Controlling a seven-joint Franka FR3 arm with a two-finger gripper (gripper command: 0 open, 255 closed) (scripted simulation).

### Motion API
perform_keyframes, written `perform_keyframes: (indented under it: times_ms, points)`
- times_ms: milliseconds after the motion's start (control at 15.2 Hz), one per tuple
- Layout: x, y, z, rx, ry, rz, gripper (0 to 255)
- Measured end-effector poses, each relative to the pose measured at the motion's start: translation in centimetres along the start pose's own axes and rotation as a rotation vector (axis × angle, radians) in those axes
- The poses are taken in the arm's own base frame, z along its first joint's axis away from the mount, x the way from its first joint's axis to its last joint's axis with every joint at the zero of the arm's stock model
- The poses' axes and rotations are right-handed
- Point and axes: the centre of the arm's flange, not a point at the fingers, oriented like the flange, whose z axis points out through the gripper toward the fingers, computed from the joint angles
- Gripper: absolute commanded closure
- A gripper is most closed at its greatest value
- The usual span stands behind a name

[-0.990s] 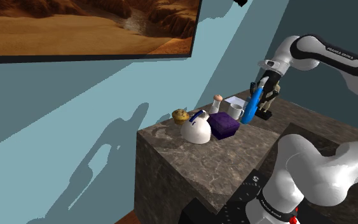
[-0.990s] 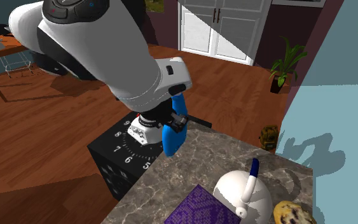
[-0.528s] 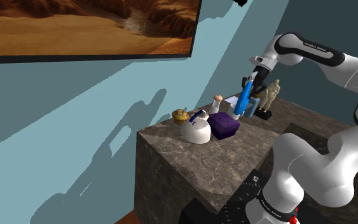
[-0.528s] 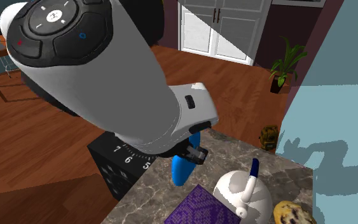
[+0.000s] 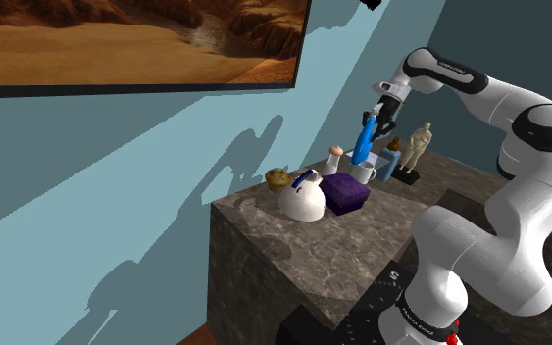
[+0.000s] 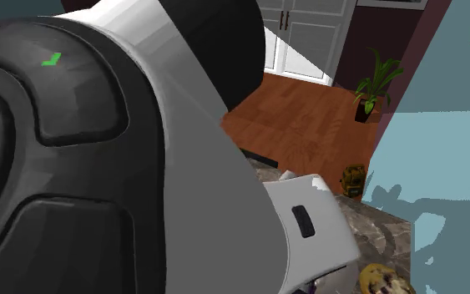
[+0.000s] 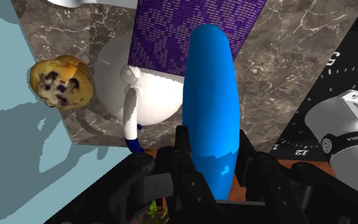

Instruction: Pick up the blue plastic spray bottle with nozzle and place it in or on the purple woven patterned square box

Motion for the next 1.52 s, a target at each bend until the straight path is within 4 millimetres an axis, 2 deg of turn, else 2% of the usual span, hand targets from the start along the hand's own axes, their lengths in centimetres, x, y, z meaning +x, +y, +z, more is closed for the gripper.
perform_keyframes:
  times_ms: [396, 726, 1188, 1254, 1518]
  points:
    - [-1.7, 0.6, 2.0, 0.001, -0.001, 0.000, 255]
    - [-3.0, 0.8, 4.8, 0.001, -0.001, 0.001, 255]
    - [-3.4, 0.7, 5.3, 0.000, -0.001, 0.000, 255]
    - [-3.4, 0.7, 5.3, 0.000, -0.001, 0.000, 0]
    - [-3.4, 0.7, 5.3, 0.000, -0.001, 0.000, 0]
